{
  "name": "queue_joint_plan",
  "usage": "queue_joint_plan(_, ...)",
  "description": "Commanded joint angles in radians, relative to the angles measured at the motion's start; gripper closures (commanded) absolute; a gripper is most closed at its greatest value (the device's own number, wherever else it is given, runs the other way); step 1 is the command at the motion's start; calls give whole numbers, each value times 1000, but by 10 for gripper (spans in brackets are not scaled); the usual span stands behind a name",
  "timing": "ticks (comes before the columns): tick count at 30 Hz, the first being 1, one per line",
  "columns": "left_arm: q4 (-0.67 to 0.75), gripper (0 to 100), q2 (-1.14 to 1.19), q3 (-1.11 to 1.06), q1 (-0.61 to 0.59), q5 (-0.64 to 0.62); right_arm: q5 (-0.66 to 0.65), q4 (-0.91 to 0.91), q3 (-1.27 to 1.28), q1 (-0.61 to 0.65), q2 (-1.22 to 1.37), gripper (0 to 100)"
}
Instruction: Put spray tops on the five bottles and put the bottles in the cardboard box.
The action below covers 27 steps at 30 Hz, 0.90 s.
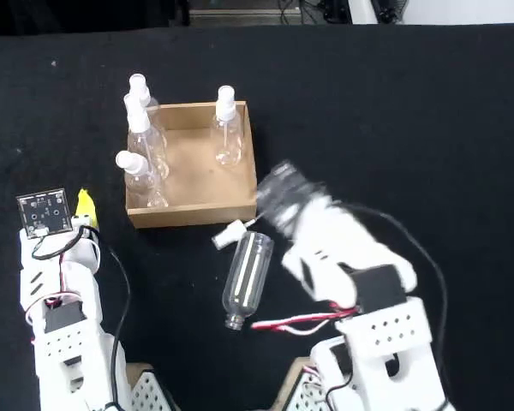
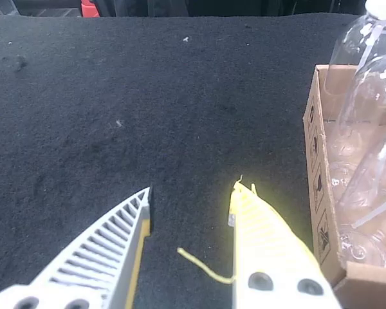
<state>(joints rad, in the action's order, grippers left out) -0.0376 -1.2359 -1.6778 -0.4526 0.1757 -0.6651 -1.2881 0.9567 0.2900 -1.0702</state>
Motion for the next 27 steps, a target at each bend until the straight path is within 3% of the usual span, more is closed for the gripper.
queue_joint_plan(1,-2,820,-15,-10,-44,-8,-176,-92,-65,157,91,747)
queue_joint_plan(6,2,820,-15,12,-171,-203,-305,-98,-91,270,257,745)
queue_joint_plan(11,-5,820,-6,41,-288,-342,-344,-77,-214,307,423,743)
queue_joint_plan(17,-5,820,-6,42,-305,-365,-592,-176,-266,364,544,704)
queue_joint_plan(27,-5,820,-6,45,-329,-367,-652,-41,-194,368,561,670)
